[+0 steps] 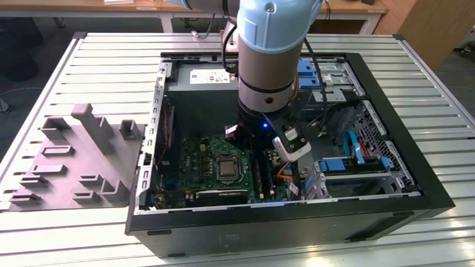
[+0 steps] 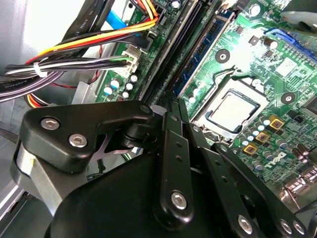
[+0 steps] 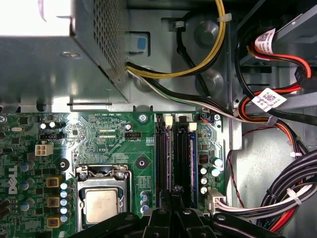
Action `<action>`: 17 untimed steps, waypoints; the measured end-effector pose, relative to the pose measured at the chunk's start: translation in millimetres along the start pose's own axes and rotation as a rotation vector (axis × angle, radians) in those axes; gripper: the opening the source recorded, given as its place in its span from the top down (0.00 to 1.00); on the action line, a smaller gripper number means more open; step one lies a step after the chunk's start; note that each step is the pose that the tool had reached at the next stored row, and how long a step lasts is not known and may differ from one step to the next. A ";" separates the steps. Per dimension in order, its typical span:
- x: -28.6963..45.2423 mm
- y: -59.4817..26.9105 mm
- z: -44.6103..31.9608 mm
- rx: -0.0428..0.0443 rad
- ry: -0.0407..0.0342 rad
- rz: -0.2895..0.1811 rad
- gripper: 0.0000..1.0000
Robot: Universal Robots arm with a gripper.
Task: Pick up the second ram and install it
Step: 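Insert the second ram into the second slot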
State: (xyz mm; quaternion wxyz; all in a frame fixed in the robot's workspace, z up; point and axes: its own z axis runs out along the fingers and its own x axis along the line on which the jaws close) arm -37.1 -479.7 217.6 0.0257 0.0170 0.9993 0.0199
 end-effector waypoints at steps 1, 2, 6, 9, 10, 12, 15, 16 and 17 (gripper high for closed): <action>0.0 0.0 0.1 -0.0001 0.0000 0.000 0.88; 0.0 0.0 0.1 0.0000 0.0000 0.000 0.88; 0.1 -0.1 1.6 -0.0001 0.0000 0.000 0.88; 0.1 -0.1 1.7 0.0000 0.0000 0.000 0.88; 0.1 -0.1 2.2 0.0000 0.0000 0.000 0.88; 0.2 -0.2 3.1 0.0005 0.0002 0.000 0.88; 0.2 -0.2 3.5 0.0001 0.0000 0.000 0.88; 0.2 -0.1 3.5 0.0001 0.0000 0.000 0.88; 0.2 -0.1 3.5 0.0000 -0.0001 0.000 0.88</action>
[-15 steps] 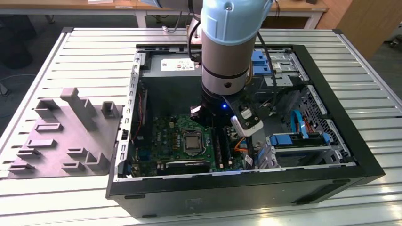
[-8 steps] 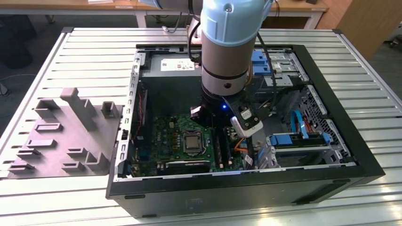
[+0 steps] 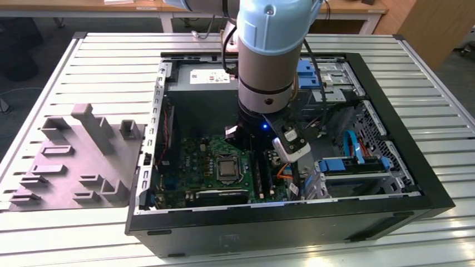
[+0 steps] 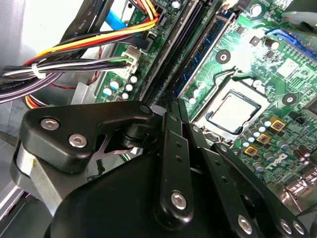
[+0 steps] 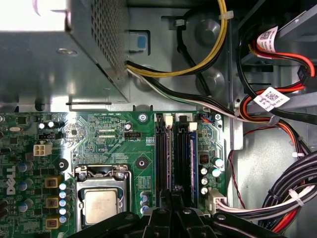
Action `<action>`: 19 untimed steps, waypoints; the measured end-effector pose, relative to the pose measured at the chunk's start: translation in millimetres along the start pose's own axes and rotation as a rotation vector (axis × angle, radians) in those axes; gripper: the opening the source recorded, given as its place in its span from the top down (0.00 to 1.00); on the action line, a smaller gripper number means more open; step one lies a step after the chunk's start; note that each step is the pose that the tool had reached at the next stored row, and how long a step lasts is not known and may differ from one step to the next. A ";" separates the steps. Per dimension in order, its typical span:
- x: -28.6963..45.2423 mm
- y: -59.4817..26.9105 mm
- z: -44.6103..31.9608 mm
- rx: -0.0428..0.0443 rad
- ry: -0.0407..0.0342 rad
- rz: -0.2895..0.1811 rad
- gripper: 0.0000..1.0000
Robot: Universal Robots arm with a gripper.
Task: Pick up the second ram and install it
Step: 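Insert the second ram into the second slot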
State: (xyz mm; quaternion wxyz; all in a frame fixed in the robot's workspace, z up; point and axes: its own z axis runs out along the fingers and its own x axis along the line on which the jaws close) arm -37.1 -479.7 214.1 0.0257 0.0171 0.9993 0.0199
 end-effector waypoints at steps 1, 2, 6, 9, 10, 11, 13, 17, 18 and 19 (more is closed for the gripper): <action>0.0 0.0 0.0 -0.0001 0.0000 0.000 0.88; 0.0 0.0 0.0 0.0000 0.0000 0.000 0.88; 0.0 0.1 0.6 -0.0013 -0.0003 0.000 0.81; 0.0 0.0 0.2 -0.0001 0.0000 0.000 0.81; 0.0 0.0 0.1 -0.0001 0.0000 0.000 0.81; 0.0 0.0 -0.7 0.0001 0.0001 0.000 0.81; -0.2 0.2 -4.7 -0.0001 0.0000 0.000 0.81; -0.8 0.7 -17.0 -0.0001 0.0000 0.000 0.81; -1.0 0.8 -20.0 -0.0002 -0.0001 0.000 0.81; -1.2 1.0 -23.2 -0.0003 -0.0001 0.000 0.81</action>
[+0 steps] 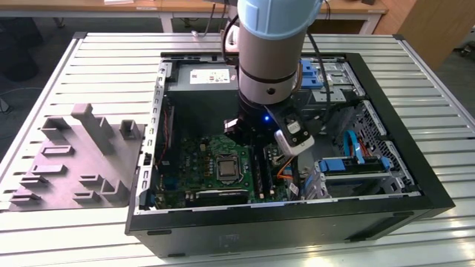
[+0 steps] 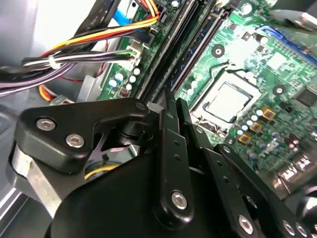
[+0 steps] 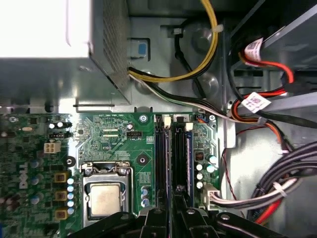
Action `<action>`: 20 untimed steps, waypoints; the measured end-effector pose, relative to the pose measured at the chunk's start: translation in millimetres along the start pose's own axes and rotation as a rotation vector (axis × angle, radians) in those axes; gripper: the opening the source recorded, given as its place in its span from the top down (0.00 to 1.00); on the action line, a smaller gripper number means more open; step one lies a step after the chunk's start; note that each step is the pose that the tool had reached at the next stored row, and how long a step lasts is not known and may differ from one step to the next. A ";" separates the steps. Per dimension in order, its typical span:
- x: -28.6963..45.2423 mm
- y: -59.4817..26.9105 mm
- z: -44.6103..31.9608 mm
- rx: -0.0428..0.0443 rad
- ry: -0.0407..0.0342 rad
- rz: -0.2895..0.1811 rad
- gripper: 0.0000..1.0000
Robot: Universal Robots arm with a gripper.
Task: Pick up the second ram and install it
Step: 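Insert the second ram into the second slot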
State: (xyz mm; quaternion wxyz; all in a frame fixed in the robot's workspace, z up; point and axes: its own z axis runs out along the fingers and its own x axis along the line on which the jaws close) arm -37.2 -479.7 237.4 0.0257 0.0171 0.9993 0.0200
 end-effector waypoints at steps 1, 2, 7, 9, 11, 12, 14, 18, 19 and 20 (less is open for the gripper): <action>-0.2 0.1 -3.7 0.0002 0.0001 0.000 0.81; -0.4 0.3 -7.0 0.0001 0.0000 0.000 0.81; -0.8 0.6 -14.4 -0.0003 -0.0001 0.000 0.81; -0.7 0.6 -14.5 -0.0001 0.0000 0.000 0.81; -0.8 0.6 -14.6 0.0001 0.0000 0.000 0.81; -0.8 0.6 -14.6 0.0001 0.0000 0.000 0.81; -0.7 0.6 -14.6 0.0001 0.0001 0.000 0.81; -0.7 0.6 -14.6 0.0001 0.0000 0.000 0.89; -0.7 0.6 -14.6 0.0001 0.0001 0.000 0.89; -0.7 0.6 -14.6 0.0001 0.0001 0.000 0.89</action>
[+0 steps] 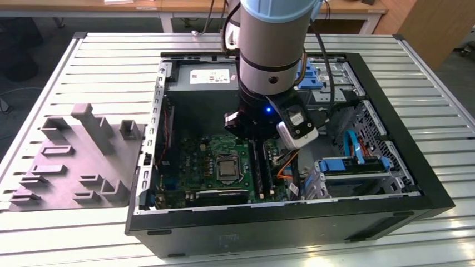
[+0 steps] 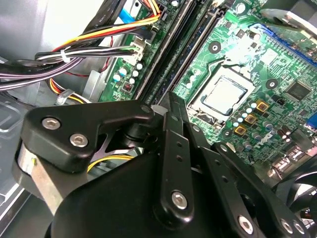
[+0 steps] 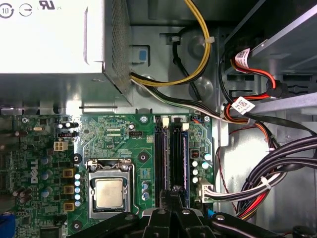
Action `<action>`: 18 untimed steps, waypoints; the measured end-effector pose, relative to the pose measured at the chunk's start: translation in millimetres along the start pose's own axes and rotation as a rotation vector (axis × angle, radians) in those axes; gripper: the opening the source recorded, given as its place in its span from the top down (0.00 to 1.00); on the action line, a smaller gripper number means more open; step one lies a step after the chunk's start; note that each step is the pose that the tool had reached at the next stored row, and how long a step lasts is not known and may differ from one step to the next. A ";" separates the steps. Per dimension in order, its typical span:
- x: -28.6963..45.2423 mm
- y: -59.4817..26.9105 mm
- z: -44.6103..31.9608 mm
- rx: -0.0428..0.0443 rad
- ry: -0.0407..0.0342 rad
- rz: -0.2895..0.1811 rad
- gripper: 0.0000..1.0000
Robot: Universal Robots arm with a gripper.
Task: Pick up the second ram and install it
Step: 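Insert the second ram into the second slot, then press down the second ram until it locks into place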
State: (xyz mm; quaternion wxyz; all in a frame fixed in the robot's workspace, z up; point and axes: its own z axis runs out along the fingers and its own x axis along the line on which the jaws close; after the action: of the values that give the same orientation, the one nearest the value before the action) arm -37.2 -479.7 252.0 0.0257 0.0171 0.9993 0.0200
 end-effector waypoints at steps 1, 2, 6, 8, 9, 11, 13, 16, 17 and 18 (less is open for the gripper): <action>0.0 0.0 0.0 -0.0001 0.0000 0.000 0.89; 0.1 0.0 0.0 0.0000 0.0000 0.000 0.89; 0.3 0.0 0.0 -0.0001 0.0000 0.000 0.89; 0.3 0.0 0.0 0.0000 0.0000 0.000 0.89; 0.3 0.1 0.0 -0.0002 0.0000 0.000 0.89; 0.4 1.1 0.0 0.0000 0.0000 0.000 0.89; 0.4 2.5 0.2 -0.0001 0.0000 0.000 0.89; 0.5 6.3 0.4 -0.0001 0.0000 0.000 0.89; 0.6 8.1 0.5 0.0000 0.0000 0.000 0.89; 0.7 10.0 0.6 -0.0001 0.0000 0.000 0.89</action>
State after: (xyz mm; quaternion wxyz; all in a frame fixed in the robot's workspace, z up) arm -37.5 -469.7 251.8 0.0257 0.0170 0.9993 0.0200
